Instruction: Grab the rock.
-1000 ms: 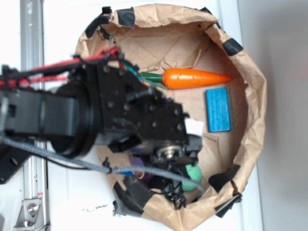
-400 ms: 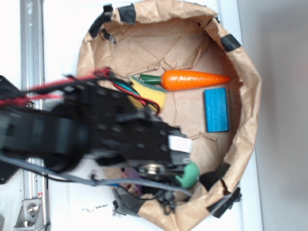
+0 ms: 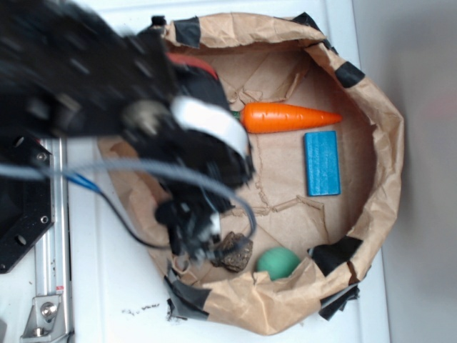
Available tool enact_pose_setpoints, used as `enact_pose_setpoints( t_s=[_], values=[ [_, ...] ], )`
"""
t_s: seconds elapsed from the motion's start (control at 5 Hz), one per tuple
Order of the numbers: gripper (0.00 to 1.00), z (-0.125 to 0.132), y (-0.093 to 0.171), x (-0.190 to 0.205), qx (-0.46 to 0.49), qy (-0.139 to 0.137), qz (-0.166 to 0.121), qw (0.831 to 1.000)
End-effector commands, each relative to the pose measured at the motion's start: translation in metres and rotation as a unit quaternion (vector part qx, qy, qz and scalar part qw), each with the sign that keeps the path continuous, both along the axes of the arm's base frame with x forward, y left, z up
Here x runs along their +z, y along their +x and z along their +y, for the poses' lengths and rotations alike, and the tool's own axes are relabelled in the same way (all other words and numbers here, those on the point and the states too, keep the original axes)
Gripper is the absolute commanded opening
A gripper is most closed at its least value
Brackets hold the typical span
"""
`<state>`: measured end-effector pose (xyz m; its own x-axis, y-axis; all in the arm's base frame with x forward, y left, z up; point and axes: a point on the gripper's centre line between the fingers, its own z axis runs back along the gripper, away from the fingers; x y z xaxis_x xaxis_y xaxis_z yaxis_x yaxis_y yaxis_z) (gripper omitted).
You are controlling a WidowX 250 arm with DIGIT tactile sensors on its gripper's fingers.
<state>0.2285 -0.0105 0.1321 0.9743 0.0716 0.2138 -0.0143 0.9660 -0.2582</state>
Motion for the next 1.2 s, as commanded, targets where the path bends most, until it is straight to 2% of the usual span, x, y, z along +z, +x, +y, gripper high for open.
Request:
enact_pose_setpoints(
  t_s=[0.0,0.2,0.4,0.6,0.8,1.0],
  values=[
    [0.00,0.045,0.008,0.060,0.019,0.040,-0.024,0.999],
    [1.00,0.033,0.020,0.041,0.040,0.052,-0.007,0.998],
    [1.00,0.005,0.038,-0.010,0.089,0.044,0.043,0.994],
    [1.00,-0.018,0.034,-0.036,0.130,0.026,0.085,0.987],
    [1.00,-0.034,0.021,-0.057,0.132,0.023,0.118,0.984],
    [1.00,-0.045,0.006,-0.062,0.105,0.023,0.122,0.987]
  ],
)
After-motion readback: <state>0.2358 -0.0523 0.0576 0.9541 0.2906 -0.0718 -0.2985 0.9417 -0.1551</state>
